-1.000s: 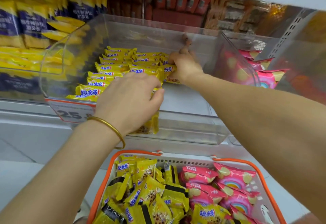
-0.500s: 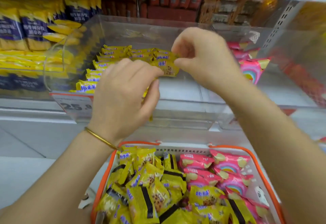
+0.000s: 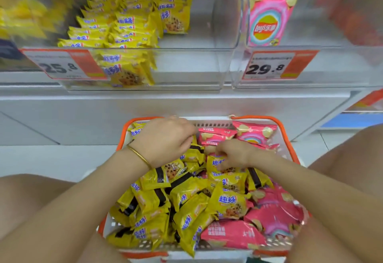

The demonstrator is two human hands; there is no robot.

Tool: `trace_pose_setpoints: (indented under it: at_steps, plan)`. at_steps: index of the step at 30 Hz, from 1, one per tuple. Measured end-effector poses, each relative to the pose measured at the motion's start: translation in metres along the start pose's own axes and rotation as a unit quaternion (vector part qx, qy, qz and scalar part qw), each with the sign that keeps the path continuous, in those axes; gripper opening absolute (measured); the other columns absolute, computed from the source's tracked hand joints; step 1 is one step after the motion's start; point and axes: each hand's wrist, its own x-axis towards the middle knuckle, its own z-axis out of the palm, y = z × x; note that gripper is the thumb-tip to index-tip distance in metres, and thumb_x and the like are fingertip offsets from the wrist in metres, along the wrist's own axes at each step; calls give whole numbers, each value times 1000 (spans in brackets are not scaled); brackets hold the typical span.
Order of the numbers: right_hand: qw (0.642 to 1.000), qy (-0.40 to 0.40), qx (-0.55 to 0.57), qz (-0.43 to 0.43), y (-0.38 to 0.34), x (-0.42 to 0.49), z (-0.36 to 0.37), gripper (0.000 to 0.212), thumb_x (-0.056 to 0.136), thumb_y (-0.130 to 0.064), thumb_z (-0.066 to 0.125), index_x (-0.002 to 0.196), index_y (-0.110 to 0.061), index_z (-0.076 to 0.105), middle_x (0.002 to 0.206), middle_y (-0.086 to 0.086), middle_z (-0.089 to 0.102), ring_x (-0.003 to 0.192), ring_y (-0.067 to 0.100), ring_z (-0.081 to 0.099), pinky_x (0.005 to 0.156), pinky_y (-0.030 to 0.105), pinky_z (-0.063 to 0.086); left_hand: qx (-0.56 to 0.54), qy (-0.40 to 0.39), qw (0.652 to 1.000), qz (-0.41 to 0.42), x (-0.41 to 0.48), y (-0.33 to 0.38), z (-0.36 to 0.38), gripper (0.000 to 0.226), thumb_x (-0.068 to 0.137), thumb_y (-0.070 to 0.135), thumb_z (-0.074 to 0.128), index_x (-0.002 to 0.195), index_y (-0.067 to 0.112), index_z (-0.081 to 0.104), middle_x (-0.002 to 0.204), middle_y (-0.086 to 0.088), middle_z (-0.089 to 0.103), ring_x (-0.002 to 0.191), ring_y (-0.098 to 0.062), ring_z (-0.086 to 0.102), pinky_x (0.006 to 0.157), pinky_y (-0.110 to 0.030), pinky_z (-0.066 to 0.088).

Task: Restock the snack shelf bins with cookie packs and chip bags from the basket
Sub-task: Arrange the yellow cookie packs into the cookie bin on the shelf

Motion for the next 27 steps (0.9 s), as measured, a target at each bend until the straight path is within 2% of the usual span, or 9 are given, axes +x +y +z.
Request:
trace_pose_setpoints:
  at_steps: [4,9,13,15,17,19,22,25,27]
  plan:
    - [999,36,-29,-11,-1,-1,-2,50,86,-36,65,128,-13,52,123,5,58,111,24,54,77,30,41,-7,0,1000,-1,5,1,5,57,83,44,17,101,21,66,95,1,67,94,-23,62,76,-42,54]
    - [980,102,156,-72,-13,-32,-56,23,87,-31,65,96,-11,59,79,-3,54,77,20,50,66,33,36,-48,47,998,-4,9,3,-2,49,87,46,30,107,17,65,97,0,64,95,-24,60,75,-41,52]
    - [956,125,246,-101,-35,-69,-94,31,89,-33,61,101,-5,61,92,14,64,81,28,58,77,39,47,-25,265,963,33,14,3,-33,27,93,20,46,102,5,67,101,-10,65,90,-31,61,75,-42,49]
    - [950,171,230,-126,-51,-88,-127,34,86,-36,62,96,-3,62,82,12,63,71,25,56,69,36,46,-2,354,935,32,15,-4,-60,22,92,13,50,98,1,68,100,-14,66,89,-33,61,77,-43,47]
    - [933,233,235,-137,-67,-104,-170,34,85,-35,63,85,-1,61,67,5,53,58,10,45,54,27,36,30,393,919,5,16,-23,-87,22,91,13,49,95,1,67,99,-14,66,90,-33,60,79,-42,44]
    - [917,312,213,-128,-83,-109,-215,33,86,-35,63,78,-3,61,61,4,47,55,4,39,46,23,29,53,367,927,-53,23,-50,-106,29,91,22,44,95,5,67,99,-12,66,93,-34,59,82,-42,41]
    - [911,395,97,-60,-102,-71,-270,32,85,-34,65,79,-3,59,65,6,42,59,15,40,47,26,29,63,256,953,-148,34,-78,-120,54,86,45,27,100,12,68,103,-11,67,99,-35,57,84,-46,44]
    - [929,369,2,38,-109,-4,-290,30,82,-26,66,69,-8,45,68,5,42,76,25,44,56,28,33,48,231,955,-179,38,-85,-115,67,79,52,16,97,13,68,101,-10,67,100,-33,56,78,-41,47]
    - [932,353,-35,74,-110,35,-287,13,83,-18,63,80,-11,53,86,6,56,88,27,55,68,29,36,54,246,952,-173,37,-87,-110,66,79,51,16,93,14,68,98,-9,67,99,-31,56,74,-38,43]
